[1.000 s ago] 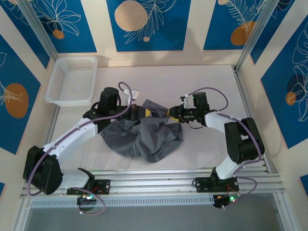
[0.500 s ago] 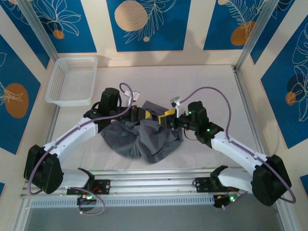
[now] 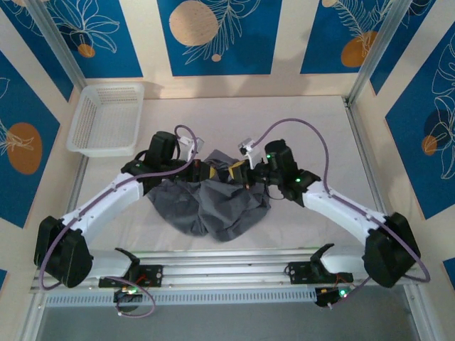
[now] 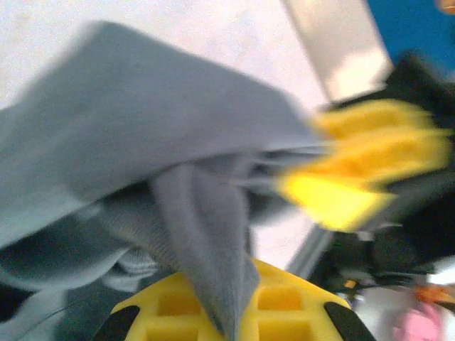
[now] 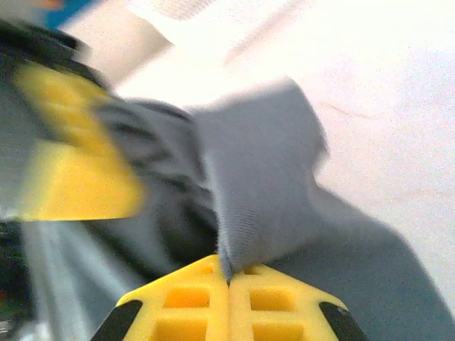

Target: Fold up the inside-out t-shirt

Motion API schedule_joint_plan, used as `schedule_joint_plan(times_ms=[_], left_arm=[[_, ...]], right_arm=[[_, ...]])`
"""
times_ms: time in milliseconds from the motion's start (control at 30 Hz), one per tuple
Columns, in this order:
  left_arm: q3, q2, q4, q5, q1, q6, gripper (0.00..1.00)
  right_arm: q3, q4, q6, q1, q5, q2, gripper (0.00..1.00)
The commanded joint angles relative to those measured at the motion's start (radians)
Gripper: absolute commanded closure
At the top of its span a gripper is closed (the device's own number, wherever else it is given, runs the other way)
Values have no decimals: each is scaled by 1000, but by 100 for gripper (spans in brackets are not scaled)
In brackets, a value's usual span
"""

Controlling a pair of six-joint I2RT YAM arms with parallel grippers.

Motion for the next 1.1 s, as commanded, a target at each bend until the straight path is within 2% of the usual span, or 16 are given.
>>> schedule_joint_plan(times_ms=[0,67,133,200,267,400,467,533,633,733,833,933,1033,1067], left_arm=[[-10,47,-31,-176,15,114,100],[-27,71,18,-187,15,110,99],[-45,74,57,-188,14,108,86],[-70,38,82,-209,15,112,71],[-101,-28,74,-265,15,131,61],[-172,-202,11,-413,12,198,50],[-196,-281,-5,-441,-4,204,46],[-213,-347,12,-415,-36,190,45],[-211,-395,76,-399,-148,150,47],[-180,-339,143,-408,-259,114,62],[-127,-206,182,-398,-303,69,67],[-81,-103,190,-424,-303,31,65],[-60,-27,236,-409,-293,3,54],[-53,0,240,-407,-287,-12,53]], right_arm=[[-38,236,294,-86,-426,-103,100],[-45,332,408,-112,-527,-111,100],[-32,317,428,-117,-558,-111,100],[-20,255,396,-119,-542,-102,100],[-14,226,402,-132,-515,-87,100],[6,198,465,-162,-467,-41,100],[20,165,464,-171,-449,-26,100],[22,161,466,-178,-439,-17,100],[26,146,464,-182,-420,-8,100],[30,127,472,-182,-395,4,100],[33,110,491,-185,-394,12,100],[38,101,496,-183,-408,7,100],[41,80,487,-182,-414,-1,100],[40,77,487,-182,-414,-4,100]])
